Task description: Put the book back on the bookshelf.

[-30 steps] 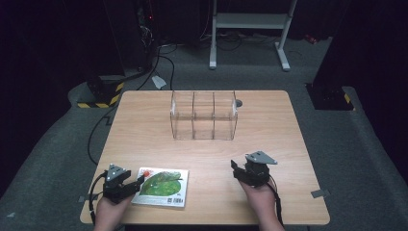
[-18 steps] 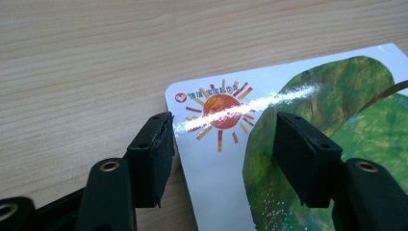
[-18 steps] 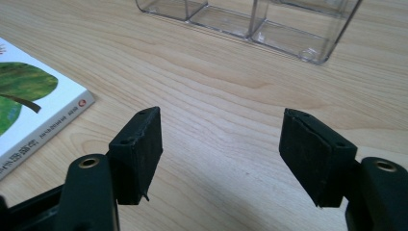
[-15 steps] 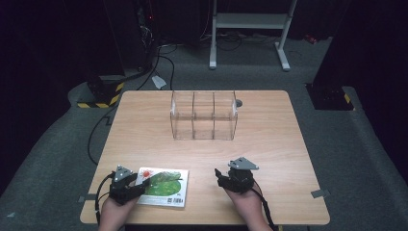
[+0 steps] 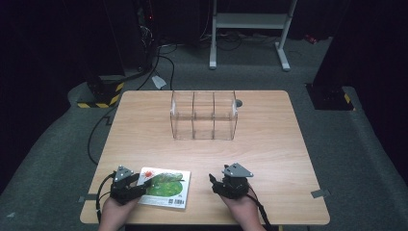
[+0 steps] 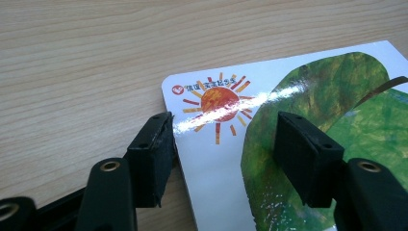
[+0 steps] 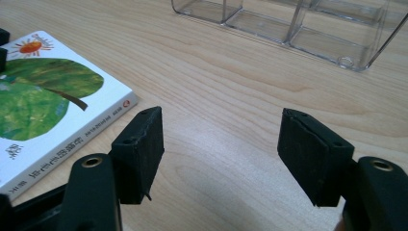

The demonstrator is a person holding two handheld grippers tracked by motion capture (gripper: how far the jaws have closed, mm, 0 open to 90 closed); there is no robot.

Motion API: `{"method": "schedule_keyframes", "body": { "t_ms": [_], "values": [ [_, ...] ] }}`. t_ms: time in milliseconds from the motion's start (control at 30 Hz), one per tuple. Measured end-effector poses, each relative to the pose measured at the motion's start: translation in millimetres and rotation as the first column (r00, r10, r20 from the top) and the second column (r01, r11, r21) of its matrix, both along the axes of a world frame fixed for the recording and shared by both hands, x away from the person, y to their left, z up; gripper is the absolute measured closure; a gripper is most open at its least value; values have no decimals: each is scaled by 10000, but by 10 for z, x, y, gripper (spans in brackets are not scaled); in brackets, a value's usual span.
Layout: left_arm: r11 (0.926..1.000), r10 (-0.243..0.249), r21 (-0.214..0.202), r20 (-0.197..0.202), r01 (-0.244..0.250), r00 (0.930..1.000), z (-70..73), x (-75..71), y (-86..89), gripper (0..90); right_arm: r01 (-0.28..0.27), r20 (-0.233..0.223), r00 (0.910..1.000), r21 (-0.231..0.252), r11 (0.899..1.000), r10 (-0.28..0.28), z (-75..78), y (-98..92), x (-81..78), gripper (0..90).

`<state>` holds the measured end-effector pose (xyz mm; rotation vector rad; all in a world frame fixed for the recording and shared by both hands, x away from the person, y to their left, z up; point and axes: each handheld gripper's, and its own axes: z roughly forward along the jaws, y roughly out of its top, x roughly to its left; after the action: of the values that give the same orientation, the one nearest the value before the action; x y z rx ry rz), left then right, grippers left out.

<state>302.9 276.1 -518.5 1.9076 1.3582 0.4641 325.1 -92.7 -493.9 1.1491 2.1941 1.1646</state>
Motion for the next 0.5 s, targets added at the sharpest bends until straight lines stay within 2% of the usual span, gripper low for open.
{"method": "schedule_keyframes", "body": {
  "t_ms": [33, 100, 333, 500],
  "values": [
    [9999, -3, -120, -29, 3, 10000, -3, -1, -20, 396, 9, -27, 10000, 56, 10000, -8, -2, 0, -11, 321],
    [9999, -129, -66, -22, 129, 9999, -1, 2, -49, 395, -12, -38, 10000, 67, 10000, 12, -8, 2, -28, 316],
    [9978, -586, -297, 88, 588, 9982, -25, 46, -228, 392, -33, -309, 9995, 186, 9998, 39, -45, 25, -37, 314],
    [9950, -991, 126, 276, 988, 9947, -4, 107, -398, 404, -160, -553, 9983, 308, 9994, 177, -73, 68, -45, 316]
  ]
}}
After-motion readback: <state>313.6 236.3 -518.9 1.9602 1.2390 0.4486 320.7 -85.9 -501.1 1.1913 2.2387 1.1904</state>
